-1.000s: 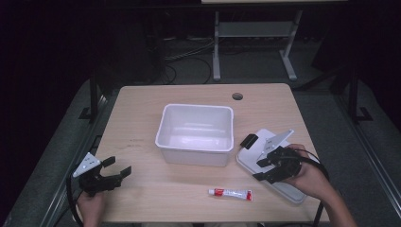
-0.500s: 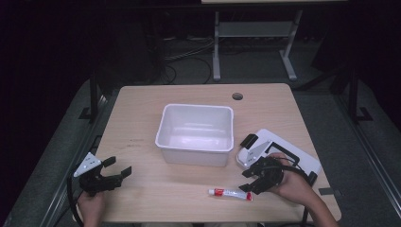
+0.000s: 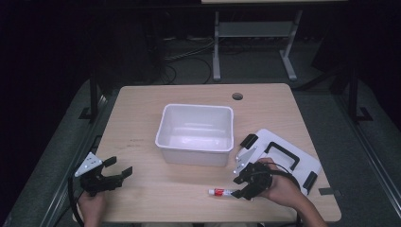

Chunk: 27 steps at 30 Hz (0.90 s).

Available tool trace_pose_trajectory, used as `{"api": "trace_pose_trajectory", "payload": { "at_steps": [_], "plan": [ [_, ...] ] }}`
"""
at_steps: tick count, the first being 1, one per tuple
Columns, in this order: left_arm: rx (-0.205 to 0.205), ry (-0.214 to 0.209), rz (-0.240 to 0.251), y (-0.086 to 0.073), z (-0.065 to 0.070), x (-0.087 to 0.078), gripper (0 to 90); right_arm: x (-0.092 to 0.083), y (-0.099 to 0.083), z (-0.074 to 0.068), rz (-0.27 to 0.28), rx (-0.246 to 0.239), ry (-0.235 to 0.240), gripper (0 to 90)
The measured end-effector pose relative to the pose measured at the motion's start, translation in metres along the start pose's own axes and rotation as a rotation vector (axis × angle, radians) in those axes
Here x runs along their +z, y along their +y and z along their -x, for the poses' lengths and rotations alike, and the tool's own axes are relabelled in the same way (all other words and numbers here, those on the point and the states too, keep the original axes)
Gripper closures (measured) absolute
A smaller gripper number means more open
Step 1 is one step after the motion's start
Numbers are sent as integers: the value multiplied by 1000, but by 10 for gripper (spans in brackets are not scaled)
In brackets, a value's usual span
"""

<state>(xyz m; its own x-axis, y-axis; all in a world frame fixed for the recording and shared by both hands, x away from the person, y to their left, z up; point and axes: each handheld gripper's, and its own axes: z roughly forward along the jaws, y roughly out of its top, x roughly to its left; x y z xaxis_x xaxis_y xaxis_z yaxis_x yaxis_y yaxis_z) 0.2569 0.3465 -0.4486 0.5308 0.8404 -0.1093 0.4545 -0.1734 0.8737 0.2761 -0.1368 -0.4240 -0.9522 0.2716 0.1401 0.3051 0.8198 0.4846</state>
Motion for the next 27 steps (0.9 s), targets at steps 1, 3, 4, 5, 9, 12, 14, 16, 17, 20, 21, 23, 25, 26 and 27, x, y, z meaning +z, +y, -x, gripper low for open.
{"api": "trace_pose_trajectory", "payload": {
  "at_steps": [1, 3, 4, 5, 9, 12, 14, 16, 17, 20, 21, 23, 25, 26, 27],
  "plan": [
    [-1, 0, 0, 0, 0, 0, 159, 2, 1, 0, -3, -8, 2, 488],
    [-2, -1, 0, 0, 0, 0, 159, 6, 3, -1, -12, -16, 6, 492],
    [-2, -1, 0, 0, 0, 0, 159, 6, 3, -1, -12, -16, 6, 492],
    [-1, 0, 0, 0, 0, 0, 158, 10, 4, -1, -20, -20, 11, 499],
    [1, -2, -1, 0, 0, 0, 159, 15, 7, -1, -30, -29, 14, 515],
    [2, -4, -3, 0, 0, 1, 159, 18, 9, -2, -36, -35, 18, 531],
    [5, -3, -4, 0, 0, 1, 159, 20, 11, -3, -43, -40, 18, 542],
    [6, -2, -5, 0, 0, 1, 159, 21, 11, -3, -46, -44, 17, 547],
    [4, -4, -4, 0, 0, 1, 159, 23, 12, -3, -58, -45, 15, 557],
    [2, -3, -2, 0, 0, 1, 159, 26, 12, -3, -74, -46, 13, 570],
    [2, -3, -2, 0, 0, 1, 159, 27, 12, -2, -77, -48, 11, 577],
    [2, -4, -3, 0, 0, 1, 159, 27, 12, -3, -79, -47, 12, 581],
    [3, -5, -3, 0, 0, 1, 159, 29, 12, -2, -89, -55, 11, 600],
    [3, -4, -4, 0, 0, 1, 158, 30, 12, -2, -90, -55, 12, 605],
    [3, -5, -4, 0, 0, 1, 159, 31, 12, -2, -91, -56, 13, 622]
  ]
}}
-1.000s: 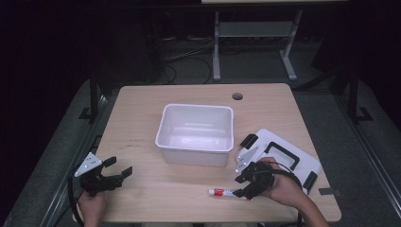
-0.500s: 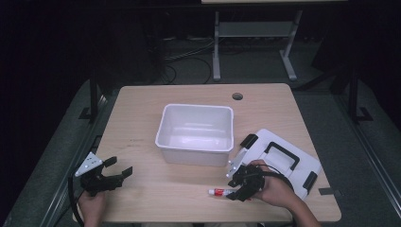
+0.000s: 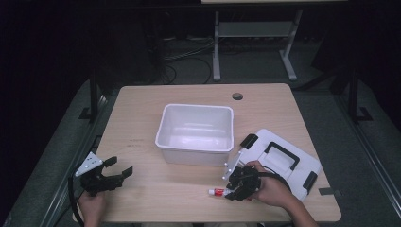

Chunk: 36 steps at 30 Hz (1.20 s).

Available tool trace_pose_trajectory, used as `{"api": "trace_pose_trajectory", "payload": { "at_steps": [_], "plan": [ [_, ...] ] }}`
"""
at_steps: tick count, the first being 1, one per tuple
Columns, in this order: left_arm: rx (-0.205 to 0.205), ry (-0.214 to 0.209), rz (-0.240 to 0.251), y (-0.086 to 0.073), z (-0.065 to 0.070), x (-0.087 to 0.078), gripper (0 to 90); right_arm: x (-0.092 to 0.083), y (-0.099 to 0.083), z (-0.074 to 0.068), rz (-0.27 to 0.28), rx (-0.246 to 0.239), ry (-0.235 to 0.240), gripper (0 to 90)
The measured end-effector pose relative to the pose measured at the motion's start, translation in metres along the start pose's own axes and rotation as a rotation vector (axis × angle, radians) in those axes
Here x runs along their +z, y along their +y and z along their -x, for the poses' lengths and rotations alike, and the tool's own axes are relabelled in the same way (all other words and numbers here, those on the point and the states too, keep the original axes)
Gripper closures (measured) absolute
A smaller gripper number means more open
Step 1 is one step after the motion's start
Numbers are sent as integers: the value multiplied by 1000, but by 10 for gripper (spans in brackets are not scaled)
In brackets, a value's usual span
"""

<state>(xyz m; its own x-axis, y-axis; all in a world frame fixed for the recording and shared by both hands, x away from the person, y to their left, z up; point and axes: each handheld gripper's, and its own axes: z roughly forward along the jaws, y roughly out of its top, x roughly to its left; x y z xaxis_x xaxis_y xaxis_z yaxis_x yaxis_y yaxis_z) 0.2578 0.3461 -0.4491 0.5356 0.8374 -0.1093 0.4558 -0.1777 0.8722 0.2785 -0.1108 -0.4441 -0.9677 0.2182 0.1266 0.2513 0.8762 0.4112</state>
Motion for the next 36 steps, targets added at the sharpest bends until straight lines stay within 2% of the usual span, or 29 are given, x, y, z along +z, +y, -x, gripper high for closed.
{"api": "trace_pose_trajectory", "payload": {
  "at_steps": [4, 12, 15, 18, 24, 30, 31, 35, 36],
  "plan": [
    [2, 2, -2, 0, 0, 0, 158, 0, -1, 1, 6, -4, 7, 672],
    [1, 1, -4, 0, 1, 0, 159, 0, -1, -1, 9, -14, -7, 707],
    [1, 1, -2, 0, 0, 0, 159, -1, 0, -1, 0, -13, -12, 710],
    [0, 1, 0, 0, 0, 0, 159, -1, 1, -2, -5, -11, 2, 711],
    [-1, 3, 2, 0, 0, -1, 159, -4, 3, -2, 10, -10, 14, 712],
    [-1, 3, 0, 0, 0, -1, 159, -16, 9, -5, 25, -23, 10, 711],
    [0, 3, 0, 0, 0, 0, 159, -25, 14, -6, 38, -31, 9, 711],
    [1, 1, 0, 0, 0, 0, 159, -36, 21, -7, 53, -47, 5, 711],
    [2, 1, 0, 0, 0, 0, 159, -44, 27, -8, 63, -59, 0, 711]
  ]
}}
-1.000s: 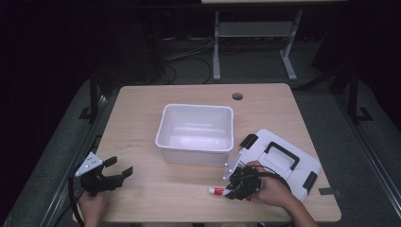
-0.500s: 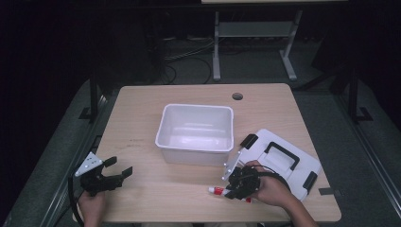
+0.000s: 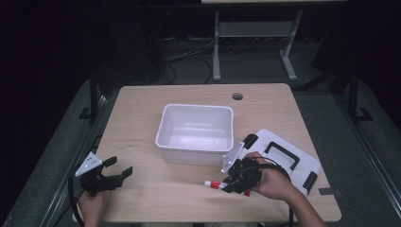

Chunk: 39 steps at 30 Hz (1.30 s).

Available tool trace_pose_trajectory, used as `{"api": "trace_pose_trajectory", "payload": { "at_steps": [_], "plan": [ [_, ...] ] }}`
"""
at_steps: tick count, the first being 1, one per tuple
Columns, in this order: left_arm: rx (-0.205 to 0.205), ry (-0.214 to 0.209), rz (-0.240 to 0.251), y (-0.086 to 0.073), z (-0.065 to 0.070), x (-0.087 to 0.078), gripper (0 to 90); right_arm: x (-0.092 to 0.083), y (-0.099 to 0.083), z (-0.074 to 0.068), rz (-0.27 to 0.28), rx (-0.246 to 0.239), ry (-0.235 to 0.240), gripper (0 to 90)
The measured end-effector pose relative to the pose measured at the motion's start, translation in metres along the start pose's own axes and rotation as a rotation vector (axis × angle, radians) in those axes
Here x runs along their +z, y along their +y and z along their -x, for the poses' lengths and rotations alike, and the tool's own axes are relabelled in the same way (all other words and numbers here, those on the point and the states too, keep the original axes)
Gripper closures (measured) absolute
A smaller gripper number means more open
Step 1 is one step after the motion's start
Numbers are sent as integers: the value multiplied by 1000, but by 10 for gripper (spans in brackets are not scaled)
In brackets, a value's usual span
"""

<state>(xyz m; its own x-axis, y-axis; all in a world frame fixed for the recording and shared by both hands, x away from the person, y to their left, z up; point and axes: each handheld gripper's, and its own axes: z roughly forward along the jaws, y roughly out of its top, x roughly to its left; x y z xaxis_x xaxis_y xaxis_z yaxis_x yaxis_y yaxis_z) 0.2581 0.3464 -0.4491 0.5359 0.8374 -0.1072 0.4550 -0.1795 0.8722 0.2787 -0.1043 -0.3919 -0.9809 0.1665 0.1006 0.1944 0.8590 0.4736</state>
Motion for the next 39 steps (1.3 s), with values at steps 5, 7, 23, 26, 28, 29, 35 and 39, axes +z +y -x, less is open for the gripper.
{"api": "trace_pose_trajectory", "payload": {
  "at_steps": [5, 7, 23, 26, 28, 29, 35, 39],
  "plan": [
    [1, 2, -4, 0, 0, 1, 158, -11, 14, -1, -3, -21, 7, 711],
    [-1, 2, -4, 0, -1, 1, 159, -15, 20, -2, -10, -32, 9, 711],
    [2, 3, -17, 0, -2, 4, 159, -54, 67, 10, 9, -87, 0, 711],
    [-2, 1, -15, 0, -1, 5, 159, -59, 75, 14, 4, -91, -6, 711],
    [0, 2, -13, 0, -2, 5, 159, -62, 81, 17, 3, -95, -13, 711],
    [0, 2, -13, 0, -2, 5, 158, -62, 81, 17, 3, -95, -13, 711],
    [5, 1, -12, 1, -1, 5, 159, -69, 97, 31, -13, -100, -24, 711],
    [4, 1, -10, 1, -1, 5, 159, -72, 102, 38, -15, -96, -24, 711]
  ]
}}
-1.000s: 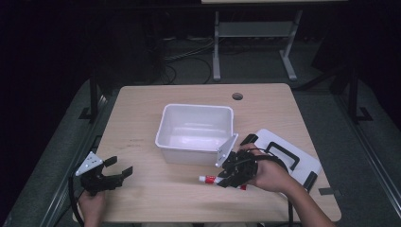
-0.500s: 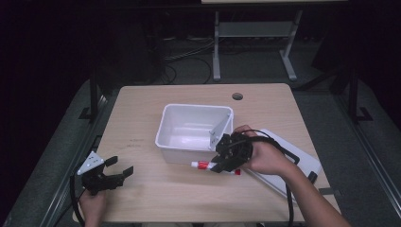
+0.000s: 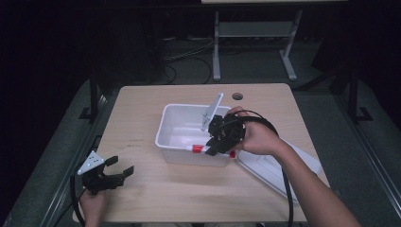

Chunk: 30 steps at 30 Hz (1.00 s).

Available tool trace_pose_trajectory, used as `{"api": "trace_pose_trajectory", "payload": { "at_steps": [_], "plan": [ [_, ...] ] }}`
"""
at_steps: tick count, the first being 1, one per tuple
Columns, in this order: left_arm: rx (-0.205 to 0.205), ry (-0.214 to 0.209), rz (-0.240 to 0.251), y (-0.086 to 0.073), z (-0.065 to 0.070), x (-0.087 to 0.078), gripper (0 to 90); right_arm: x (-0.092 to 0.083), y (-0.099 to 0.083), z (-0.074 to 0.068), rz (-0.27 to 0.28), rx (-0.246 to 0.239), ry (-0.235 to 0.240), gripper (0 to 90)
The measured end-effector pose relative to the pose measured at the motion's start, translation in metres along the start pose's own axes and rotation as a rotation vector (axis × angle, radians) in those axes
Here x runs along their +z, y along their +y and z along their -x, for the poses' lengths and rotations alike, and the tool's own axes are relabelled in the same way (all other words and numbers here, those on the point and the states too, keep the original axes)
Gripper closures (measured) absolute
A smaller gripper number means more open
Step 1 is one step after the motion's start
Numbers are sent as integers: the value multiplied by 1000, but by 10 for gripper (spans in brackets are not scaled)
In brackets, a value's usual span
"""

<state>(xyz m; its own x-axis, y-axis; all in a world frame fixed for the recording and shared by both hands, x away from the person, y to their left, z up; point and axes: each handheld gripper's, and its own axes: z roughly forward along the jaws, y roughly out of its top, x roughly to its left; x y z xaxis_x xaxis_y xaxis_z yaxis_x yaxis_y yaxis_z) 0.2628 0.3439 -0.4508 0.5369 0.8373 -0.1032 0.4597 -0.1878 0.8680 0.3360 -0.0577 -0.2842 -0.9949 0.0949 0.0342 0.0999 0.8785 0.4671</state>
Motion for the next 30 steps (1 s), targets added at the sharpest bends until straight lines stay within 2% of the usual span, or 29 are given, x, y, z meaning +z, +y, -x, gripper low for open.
{"api": "trace_pose_trajectory", "payload": {
  "at_steps": [8, 13, 21, 30],
  "plan": [
    [1, -2, 2, 0, -1, -1, 159, 1, 13, 16, -16, -4, -4, 711],
    [-2, -2, 6, 0, -1, -1, 159, 9, 20, 28, -37, -2, 0, 711],
    [0, -1, 7, 0, -1, -1, 158, 24, 21, 42, -56, 15, 15, 711],
    [4, 1, 5, 1, -2, -2, 159, 33, 19, 51, -64, 35, 19, 711]
  ]
}}
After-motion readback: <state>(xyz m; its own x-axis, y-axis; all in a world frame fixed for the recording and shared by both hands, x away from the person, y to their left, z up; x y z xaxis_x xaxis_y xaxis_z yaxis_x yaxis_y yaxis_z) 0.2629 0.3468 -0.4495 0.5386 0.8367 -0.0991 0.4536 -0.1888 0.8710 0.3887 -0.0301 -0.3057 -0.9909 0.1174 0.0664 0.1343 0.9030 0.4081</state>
